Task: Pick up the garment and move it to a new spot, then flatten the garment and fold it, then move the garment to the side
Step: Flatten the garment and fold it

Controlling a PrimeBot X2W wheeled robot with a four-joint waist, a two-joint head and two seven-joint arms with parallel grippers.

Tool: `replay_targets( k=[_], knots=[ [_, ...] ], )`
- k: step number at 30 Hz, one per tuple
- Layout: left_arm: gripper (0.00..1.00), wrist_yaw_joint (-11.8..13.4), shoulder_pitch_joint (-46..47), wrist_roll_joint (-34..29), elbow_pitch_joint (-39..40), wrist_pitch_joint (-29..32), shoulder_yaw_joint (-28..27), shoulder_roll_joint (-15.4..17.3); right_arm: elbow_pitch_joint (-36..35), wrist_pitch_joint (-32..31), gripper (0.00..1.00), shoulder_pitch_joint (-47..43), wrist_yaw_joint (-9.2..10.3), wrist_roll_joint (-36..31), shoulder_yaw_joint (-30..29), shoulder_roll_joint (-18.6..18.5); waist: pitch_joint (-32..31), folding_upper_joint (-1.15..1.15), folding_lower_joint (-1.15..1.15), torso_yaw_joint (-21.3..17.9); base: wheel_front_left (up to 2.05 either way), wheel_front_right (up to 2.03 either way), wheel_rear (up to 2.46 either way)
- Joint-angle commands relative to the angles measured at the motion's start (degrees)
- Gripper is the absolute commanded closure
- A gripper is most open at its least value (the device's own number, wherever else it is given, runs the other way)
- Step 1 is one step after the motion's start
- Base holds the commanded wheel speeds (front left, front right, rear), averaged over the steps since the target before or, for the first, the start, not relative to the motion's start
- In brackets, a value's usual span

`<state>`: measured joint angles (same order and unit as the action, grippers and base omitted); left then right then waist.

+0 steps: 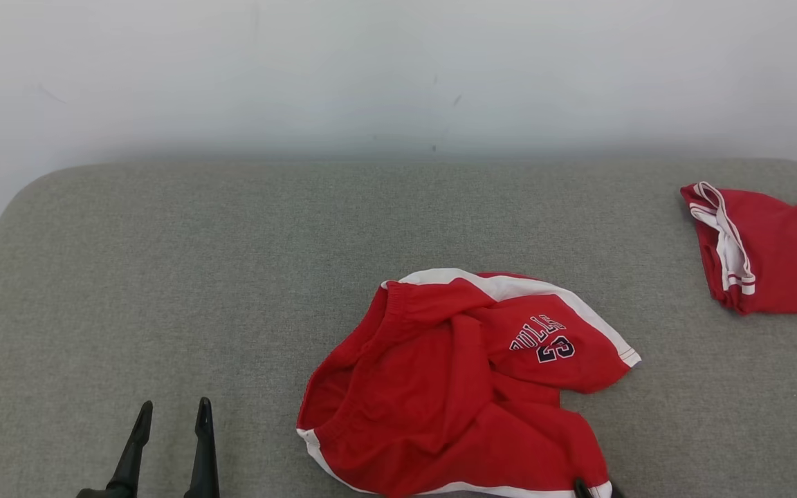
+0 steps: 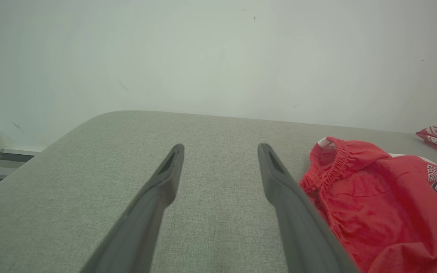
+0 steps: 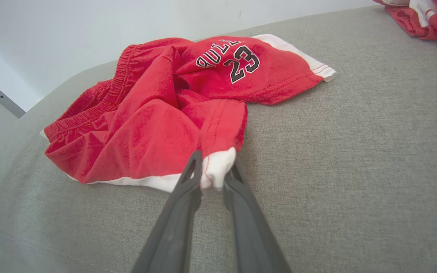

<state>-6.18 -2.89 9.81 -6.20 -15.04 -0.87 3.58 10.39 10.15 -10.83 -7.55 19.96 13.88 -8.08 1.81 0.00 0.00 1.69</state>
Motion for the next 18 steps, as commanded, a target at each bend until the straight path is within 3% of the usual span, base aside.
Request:
replay_targets(
  k=[1, 11, 18],
  knots=[
    [0.00, -0.23, 0.44, -0.29, -0.21, -0.18, -0.30, -0.09, -0.45, 0.43, 0.00, -0.08, 0.16, -0.66, -0.59, -0.03, 0.05, 0.00, 0.00, -0.17, 0.00, 0.00, 0.00],
    [0.00, -0.53, 0.48, -0.79, -0.37, -0.17, -0.78, -0.01, -3.18, -0.32, 0.00, 6.67, 0.16, -2.97, -3.31, -4.21, -0.42, 0.00, 0.00, 0.07, 0.00, 0.00, 0.00],
    [0.00, -0.68, 1.05, -0.84, -0.28, -0.17, -0.56, -0.24, 1.30, -4.01, 0.00, 15.88, 0.16, -2.62, -3.44, -7.97, -0.27, 0.00, 0.00, 1.81, 0.00, 0.00, 0.00]
  ],
)
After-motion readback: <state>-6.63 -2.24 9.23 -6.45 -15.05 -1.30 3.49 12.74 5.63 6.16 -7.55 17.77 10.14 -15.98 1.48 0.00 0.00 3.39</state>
